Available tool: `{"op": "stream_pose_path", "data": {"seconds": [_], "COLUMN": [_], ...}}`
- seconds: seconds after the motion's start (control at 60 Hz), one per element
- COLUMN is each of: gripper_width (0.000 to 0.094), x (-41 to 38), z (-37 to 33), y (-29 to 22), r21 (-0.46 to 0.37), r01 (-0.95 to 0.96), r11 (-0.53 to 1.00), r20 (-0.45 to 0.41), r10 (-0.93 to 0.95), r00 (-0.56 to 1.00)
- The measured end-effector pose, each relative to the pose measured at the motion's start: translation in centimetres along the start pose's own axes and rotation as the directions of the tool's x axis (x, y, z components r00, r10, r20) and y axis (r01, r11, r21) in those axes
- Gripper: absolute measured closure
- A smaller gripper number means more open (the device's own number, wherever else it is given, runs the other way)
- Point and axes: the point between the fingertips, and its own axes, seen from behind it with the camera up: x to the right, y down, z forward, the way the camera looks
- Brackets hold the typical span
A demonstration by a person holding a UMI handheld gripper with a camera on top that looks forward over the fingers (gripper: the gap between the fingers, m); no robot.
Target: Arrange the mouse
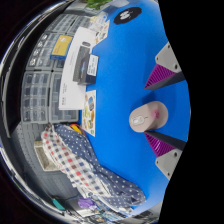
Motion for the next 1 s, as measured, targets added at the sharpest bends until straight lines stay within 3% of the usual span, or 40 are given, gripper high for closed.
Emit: {"op": "stream_pose_path", "data": {"seconds": [0.15,0.2,0.233,0.65,0.9,1.0], "gripper_width": [0.0191,0.0235,0.0316,0.062,0.0623,0.0624], "x": [0.5,0.6,0.7,0.5,1.0,3.4], "z": [2.6,3.1,3.3,3.5,3.1,0.5], "y": [-1.9,-2.3,-2.5,-2.3,-3.1,-7.5], "r21": [0.001,-0.002,-0.004,-0.06,-0.123,-0.059], "r01": [-0.041,-0.057,-0.061,-0.099,-0.04,0.0], "r11": [0.999,0.998,0.998,0.993,0.992,0.998], "r20": [-0.06,-0.072,-0.076,-0.069,-0.011,0.005], "r10": [0.041,0.057,0.06,0.095,0.039,0.001], "r00": [0.997,0.996,0.995,0.993,0.999,1.0]}}
